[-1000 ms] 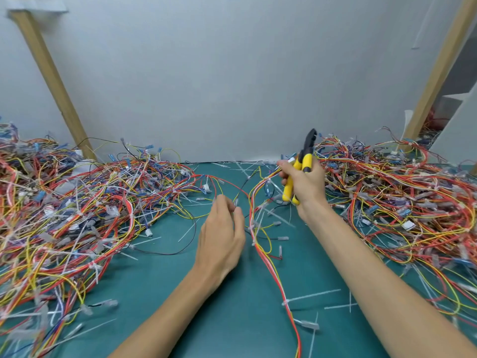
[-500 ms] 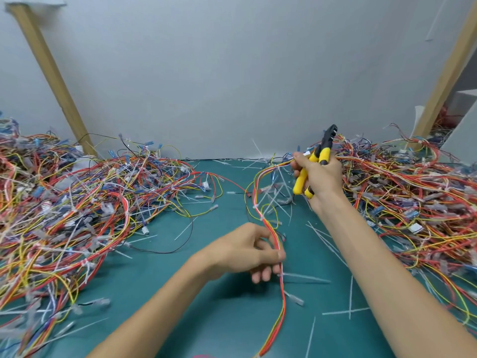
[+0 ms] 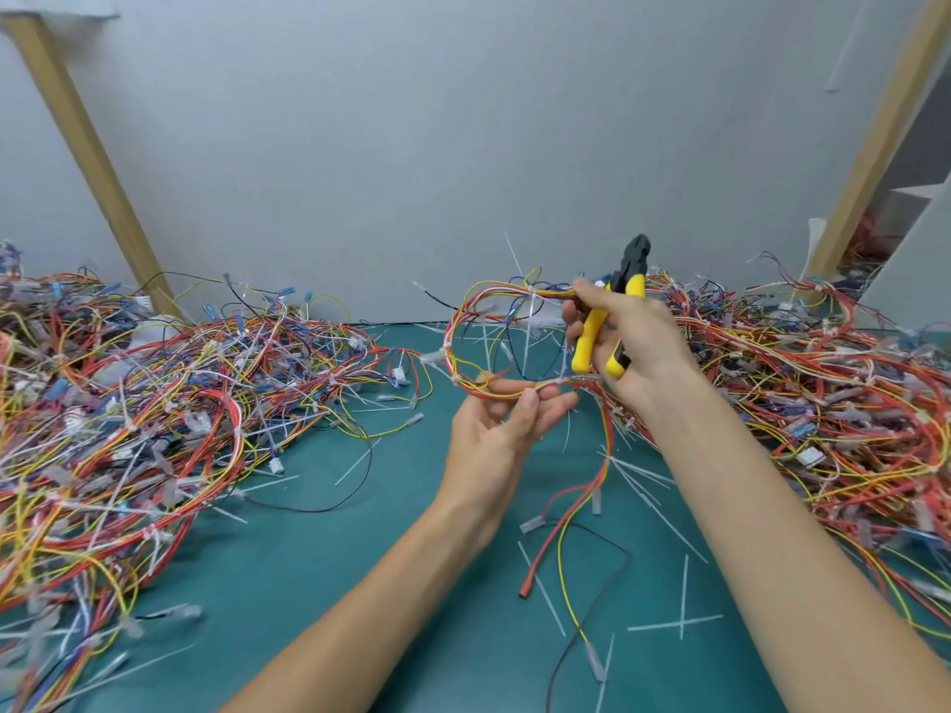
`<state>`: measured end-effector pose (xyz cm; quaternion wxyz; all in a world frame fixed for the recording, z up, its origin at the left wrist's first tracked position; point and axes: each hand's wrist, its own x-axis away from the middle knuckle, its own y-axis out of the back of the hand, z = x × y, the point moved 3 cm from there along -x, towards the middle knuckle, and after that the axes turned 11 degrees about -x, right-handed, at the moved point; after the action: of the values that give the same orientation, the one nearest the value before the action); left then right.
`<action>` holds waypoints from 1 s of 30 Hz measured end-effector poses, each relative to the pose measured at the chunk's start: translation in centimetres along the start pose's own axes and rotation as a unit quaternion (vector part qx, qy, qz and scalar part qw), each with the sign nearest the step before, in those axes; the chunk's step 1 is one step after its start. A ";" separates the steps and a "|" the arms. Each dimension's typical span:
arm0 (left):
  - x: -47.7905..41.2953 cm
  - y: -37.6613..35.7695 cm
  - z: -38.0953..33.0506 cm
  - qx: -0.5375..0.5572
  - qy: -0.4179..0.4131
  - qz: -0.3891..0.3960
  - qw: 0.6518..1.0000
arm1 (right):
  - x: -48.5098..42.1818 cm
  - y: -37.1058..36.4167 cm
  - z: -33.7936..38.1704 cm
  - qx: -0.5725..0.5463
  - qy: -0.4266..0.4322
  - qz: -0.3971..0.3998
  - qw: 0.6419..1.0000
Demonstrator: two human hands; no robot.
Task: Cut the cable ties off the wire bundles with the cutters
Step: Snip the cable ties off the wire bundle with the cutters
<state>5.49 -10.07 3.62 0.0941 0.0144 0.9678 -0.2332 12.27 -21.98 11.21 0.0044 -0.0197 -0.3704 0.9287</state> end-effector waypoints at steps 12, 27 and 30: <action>5.4 8.1 -2.8 -0.361 0.360 0.120 0.852 | -0.3 3.9 -4.0 0.253 -0.059 -0.016 0.966; -1.6 5.5 -2.3 -0.668 -0.175 0.000 0.723 | -0.6 4.9 -5.4 0.327 -0.046 0.060 0.942; -2.3 5.5 -0.8 -0.623 -0.133 0.008 0.771 | -0.9 4.8 -5.4 0.361 0.009 0.056 0.931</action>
<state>8.01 -4.77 2.26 0.2119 -0.0711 0.8787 0.4218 13.42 -21.75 3.98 -0.0377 -0.0458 -0.0083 0.9982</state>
